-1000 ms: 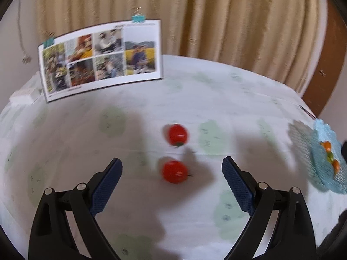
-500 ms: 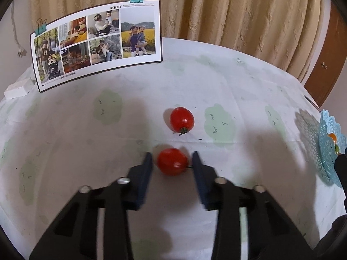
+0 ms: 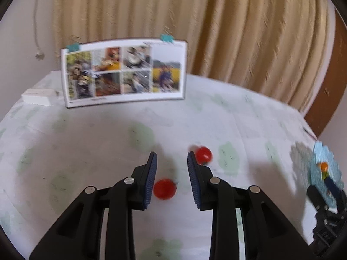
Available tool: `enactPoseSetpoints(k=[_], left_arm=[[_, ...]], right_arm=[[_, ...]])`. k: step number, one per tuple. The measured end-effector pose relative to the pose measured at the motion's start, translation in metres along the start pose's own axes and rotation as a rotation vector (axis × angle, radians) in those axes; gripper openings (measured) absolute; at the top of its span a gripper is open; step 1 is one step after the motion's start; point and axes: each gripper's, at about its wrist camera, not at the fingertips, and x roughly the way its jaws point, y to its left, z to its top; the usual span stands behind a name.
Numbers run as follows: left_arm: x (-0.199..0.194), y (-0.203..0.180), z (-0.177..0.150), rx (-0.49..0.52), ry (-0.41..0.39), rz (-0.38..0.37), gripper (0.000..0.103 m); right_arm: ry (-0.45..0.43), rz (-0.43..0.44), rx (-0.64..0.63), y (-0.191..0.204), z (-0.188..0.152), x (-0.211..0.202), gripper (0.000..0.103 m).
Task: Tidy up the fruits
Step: 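Grasp the other red cherry tomato with the right gripper while the left gripper holds its tomato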
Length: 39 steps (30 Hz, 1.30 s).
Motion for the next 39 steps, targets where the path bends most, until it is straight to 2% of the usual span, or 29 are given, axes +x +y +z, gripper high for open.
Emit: enactPoseSetpoints(k=[4,9,14,16,17,19,23,34,39], left_arm=[[-0.008,0.014,0.005,-0.041,-0.023,0.005,0.030],[-0.013,0.029,0.009,-0.080,-0.033,0.000,0.030],[-0.021,0.054,0.017,-0.157,-0.056,0.010,0.030],[-0.024,0.063,0.019,-0.186,-0.064,0.014,0.030],[-0.026,0.066,0.020,-0.196,-0.069,0.017,0.030],[-0.030,0.071,0.022,-0.210,-0.080,0.025,0.030],[-0.030,0.075,0.022,-0.217,-0.079,0.032,0.030],[-0.011,0.071,0.016,-0.200,-0.015,0.061,0.032],[-0.002,0.063,0.011,-0.174,0.008,0.059,0.050]], right_arm=[[0.054,0.034,-0.033,0.013,0.004,0.011,0.101],[0.128,0.155,-0.084,0.048,0.021,0.030,0.101],[0.175,0.242,-0.127,0.091,0.036,0.056,0.101],[0.219,0.288,-0.131,0.109,0.038,0.071,0.098],[0.237,0.299,-0.135,0.116,0.038,0.078,0.096],[0.276,0.310,-0.141,0.129,0.039,0.092,0.080],[0.311,0.335,-0.140,0.150,0.041,0.111,0.073],[0.378,0.329,-0.165,0.171,0.037,0.142,0.029],[0.345,0.332,-0.138,0.157,0.041,0.128,0.028]])
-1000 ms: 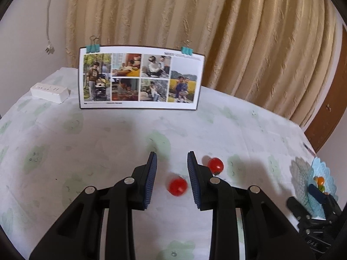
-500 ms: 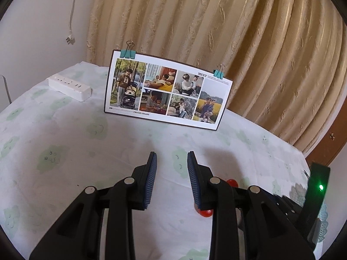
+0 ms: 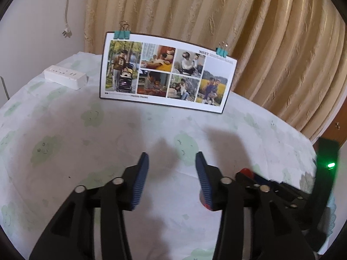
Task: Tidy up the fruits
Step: 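Grasp the other red cherry tomato with the right gripper while the left gripper holds its tomato, then carry the red tomato in the right gripper into the blue basket and release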
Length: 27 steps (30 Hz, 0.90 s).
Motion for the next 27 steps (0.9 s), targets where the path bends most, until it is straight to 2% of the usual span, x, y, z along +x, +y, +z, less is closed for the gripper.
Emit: enactPoseSetpoints(k=[9,15,18,27], left_arm=[[0.012,-0.020,-0.014,0.068,0.048,-0.027,0.058],[0.022,-0.043,-0.031,0.164,0.089,-0.051,0.058],[0.030,-0.051,-0.038,0.196,0.126,-0.068,0.051],[0.049,-0.057,-0.046,0.231,0.178,-0.072,0.040]], right_arm=[[-0.084,-0.051,0.067,-0.033,-0.009,-0.045,0.028],[-0.101,-0.071,0.125,-0.055,-0.020,-0.063,0.028],[-0.108,-0.084,0.139,-0.062,-0.025,-0.069,0.028],[-0.121,-0.076,0.162,-0.069,-0.035,-0.076,0.028]])
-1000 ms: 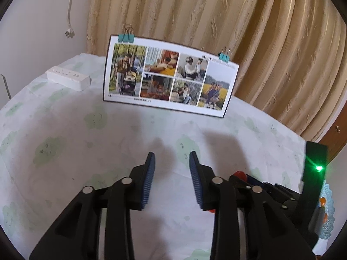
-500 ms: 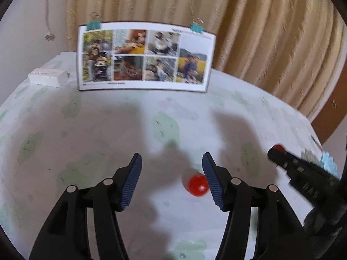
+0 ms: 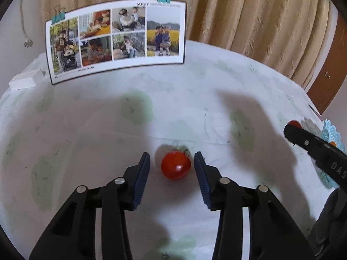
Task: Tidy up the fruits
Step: 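Carry the red tomato in the right gripper into the blue basket and release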
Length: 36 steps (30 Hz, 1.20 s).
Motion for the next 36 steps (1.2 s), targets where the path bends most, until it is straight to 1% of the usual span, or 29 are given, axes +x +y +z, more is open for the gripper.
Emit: enactPoseSetpoints(k=[2,4,5,8,16,23,26,36], left_arm=[[0.003,-0.001,0.001,0.008,-0.003,0.003,0.039],[0.002,0.001,0.000,0.002,-0.007,0.005,0.029],[0.001,0.002,0.000,-0.004,-0.004,-0.002,0.027],[-0.001,0.003,0.001,-0.009,-0.005,-0.014,0.027],[-0.015,0.001,0.002,-0.015,-0.037,-0.030,0.027],[-0.022,-0.013,-0.002,0.028,-0.055,-0.036,0.027],[-0.023,-0.021,-0.004,0.055,-0.064,-0.034,0.027],[-0.030,-0.047,-0.014,0.134,-0.090,-0.032,0.027]], right_arm=[[-0.006,0.006,0.004,-0.001,0.000,-0.003,0.028],[-0.016,0.007,0.005,-0.001,0.000,-0.006,0.028],[-0.024,0.005,0.005,-0.001,0.000,-0.008,0.028],[-0.054,0.002,0.009,-0.002,0.000,-0.018,0.028],[-0.114,0.005,0.039,-0.013,-0.001,-0.043,0.028],[-0.198,-0.042,0.092,-0.036,-0.005,-0.077,0.028],[-0.240,-0.090,0.119,-0.051,-0.011,-0.094,0.028],[-0.283,-0.203,0.195,-0.101,-0.034,-0.131,0.028]])
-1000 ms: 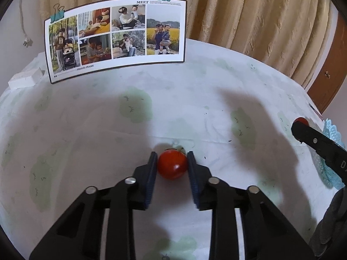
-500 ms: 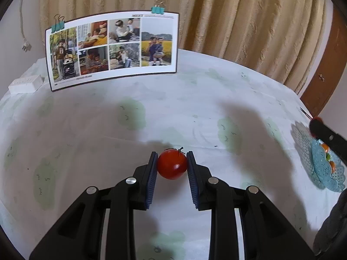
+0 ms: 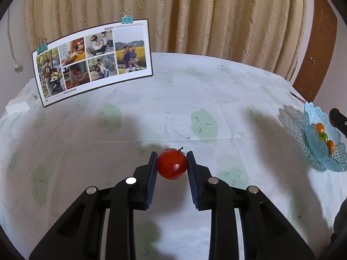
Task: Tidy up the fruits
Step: 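Carry the red tomato in the right gripper into the blue basket and release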
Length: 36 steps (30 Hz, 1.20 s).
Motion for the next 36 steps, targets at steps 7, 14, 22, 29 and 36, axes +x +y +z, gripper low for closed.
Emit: enactPoseSetpoints(k=[7,14,22,29,36], left_arm=[[-0.003,-0.012,-0.003,0.026,-0.007,-0.003,0.027],[-0.006,-0.024,-0.004,0.051,-0.012,0.002,0.027],[-0.009,-0.033,-0.006,0.061,-0.011,0.000,0.027],[-0.009,-0.039,-0.007,0.068,-0.007,-0.003,0.027],[-0.010,-0.043,-0.007,0.073,-0.008,-0.002,0.027]], right_arm=[[0.016,-0.090,0.048,-0.042,-0.010,-0.007,0.028],[0.016,-0.131,0.083,-0.069,-0.014,-0.014,0.028],[0.012,-0.155,0.110,-0.084,-0.015,-0.017,0.028],[-0.003,-0.162,0.121,-0.091,-0.014,-0.021,0.028],[-0.070,-0.207,0.141,-0.101,-0.011,-0.033,0.068]])
